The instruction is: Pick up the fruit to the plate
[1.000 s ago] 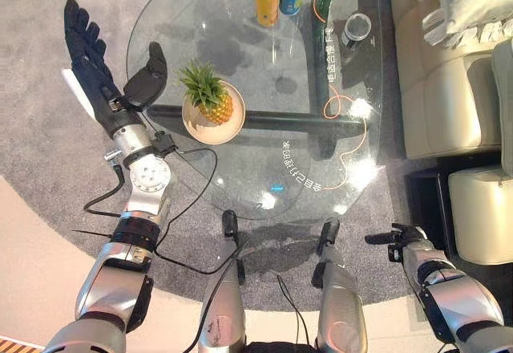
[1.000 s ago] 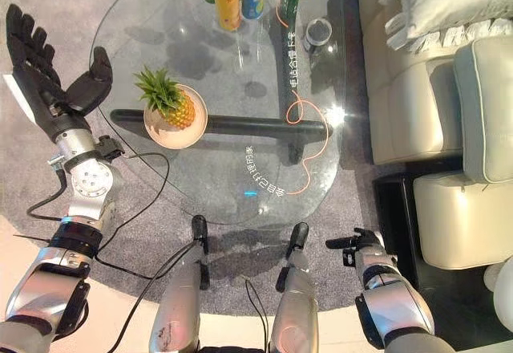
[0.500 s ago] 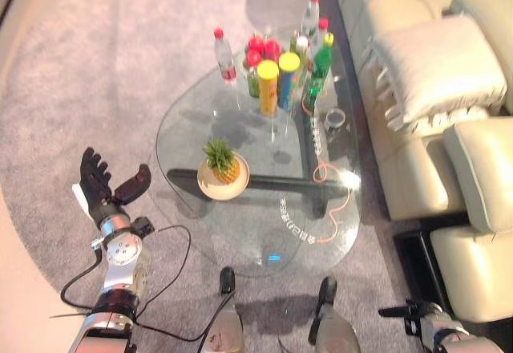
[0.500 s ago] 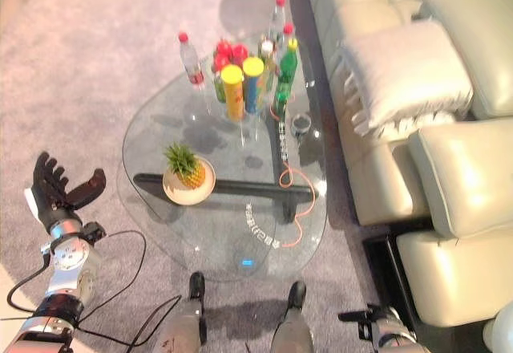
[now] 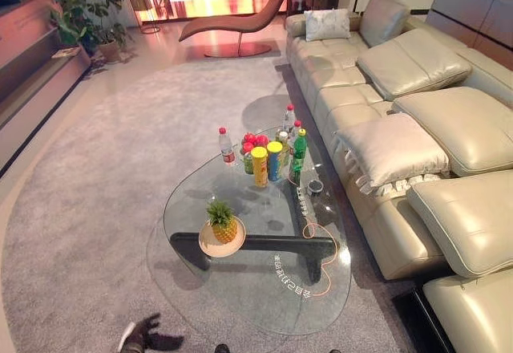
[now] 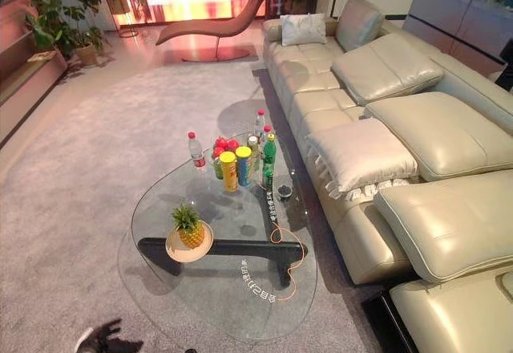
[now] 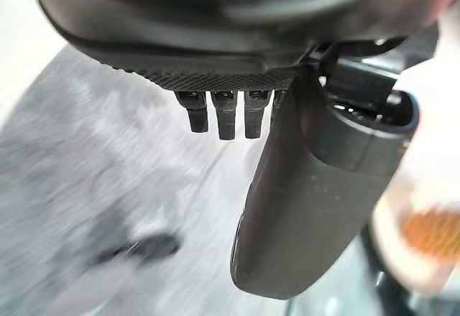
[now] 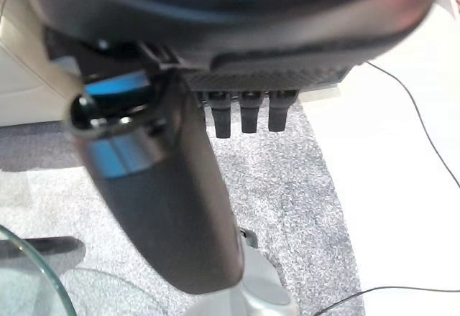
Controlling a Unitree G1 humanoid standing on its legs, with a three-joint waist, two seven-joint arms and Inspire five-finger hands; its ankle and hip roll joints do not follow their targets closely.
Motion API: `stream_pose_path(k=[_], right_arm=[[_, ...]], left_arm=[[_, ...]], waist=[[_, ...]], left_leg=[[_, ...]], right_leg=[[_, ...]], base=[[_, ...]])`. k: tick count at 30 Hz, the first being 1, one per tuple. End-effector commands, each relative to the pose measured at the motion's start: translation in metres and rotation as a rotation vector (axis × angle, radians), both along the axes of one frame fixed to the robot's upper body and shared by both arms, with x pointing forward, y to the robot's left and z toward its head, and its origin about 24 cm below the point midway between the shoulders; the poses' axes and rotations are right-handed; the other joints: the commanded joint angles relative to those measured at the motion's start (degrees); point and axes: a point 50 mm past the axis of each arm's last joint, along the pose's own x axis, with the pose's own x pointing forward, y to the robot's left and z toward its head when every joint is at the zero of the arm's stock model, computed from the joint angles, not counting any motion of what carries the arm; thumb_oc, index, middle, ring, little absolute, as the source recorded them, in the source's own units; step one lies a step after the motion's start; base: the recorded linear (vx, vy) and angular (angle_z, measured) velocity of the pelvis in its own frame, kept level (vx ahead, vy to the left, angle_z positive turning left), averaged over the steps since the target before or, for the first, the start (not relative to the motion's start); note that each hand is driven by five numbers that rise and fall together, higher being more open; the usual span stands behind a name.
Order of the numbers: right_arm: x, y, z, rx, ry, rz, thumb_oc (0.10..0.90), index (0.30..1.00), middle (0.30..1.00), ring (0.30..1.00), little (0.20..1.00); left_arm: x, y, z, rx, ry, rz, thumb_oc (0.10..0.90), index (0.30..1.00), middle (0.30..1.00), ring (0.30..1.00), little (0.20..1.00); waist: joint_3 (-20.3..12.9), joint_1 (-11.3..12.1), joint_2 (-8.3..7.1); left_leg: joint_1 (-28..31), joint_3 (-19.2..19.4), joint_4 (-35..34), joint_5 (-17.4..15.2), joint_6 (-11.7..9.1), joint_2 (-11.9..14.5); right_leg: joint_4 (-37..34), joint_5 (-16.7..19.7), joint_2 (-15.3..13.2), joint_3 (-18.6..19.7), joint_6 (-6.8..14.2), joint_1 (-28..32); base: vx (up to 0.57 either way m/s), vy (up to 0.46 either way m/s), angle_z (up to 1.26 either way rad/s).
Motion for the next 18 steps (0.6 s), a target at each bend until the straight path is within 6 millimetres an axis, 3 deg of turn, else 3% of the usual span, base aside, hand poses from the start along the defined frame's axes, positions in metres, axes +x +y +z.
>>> stream_pose_path(k=[1, 10, 18], right_arm=[[0.017, 0.004, 0.001, -0.006, 0.022, 0.078, 0.8, 0.9, 0.9, 0.9, 0.9], [0.025, 0.015, -0.003, -0.001, 0.05, 0.155, 0.8, 0.9, 0.9, 0.9, 0.9], [0.033, 0.023, -0.004, 0.021, 0.055, 0.224, 0.8, 0.9, 0.9, 0.9, 0.9]], left_arm=[[0.033, 0.009, 0.01, 0.005, -0.026, -0.076, 0.8, 0.9, 0.9, 0.9, 0.9], [0.025, -0.008, 0.001, -0.067, 0.119, -0.165, 0.8, 0.9, 0.9, 0.9, 0.9], [0.026, -0.014, -0.001, -0.075, 0.133, -0.202, 0.8, 0.9, 0.9, 0.9, 0.9]], waist=[[1.11, -0.14, 0.1], [-0.03, -0.13, 0.03], [-0.65, -0.31, 0.02]], left_leg=[[1.92, -0.41, 0.33, -1.11, -0.85, 2.16], [1.28, 0.16, 0.33, -0.97, -1.4, 2.55], [1.92, 1.39, 0.33, -1.33, -1.39, 2.94]], right_leg=[[1.62, -0.67, -1.74, -0.31, 1.62, 2.35], [0.24, 0.19, -1.96, -1.51, 1.9, 2.18], [0.23, 0.28, -2.18, -1.85, 2.06, 1.87]], base=[[0.0, 0.0, 0.0], [0.0, 0.0, 0.0], [0.0, 0.002, -0.04]])
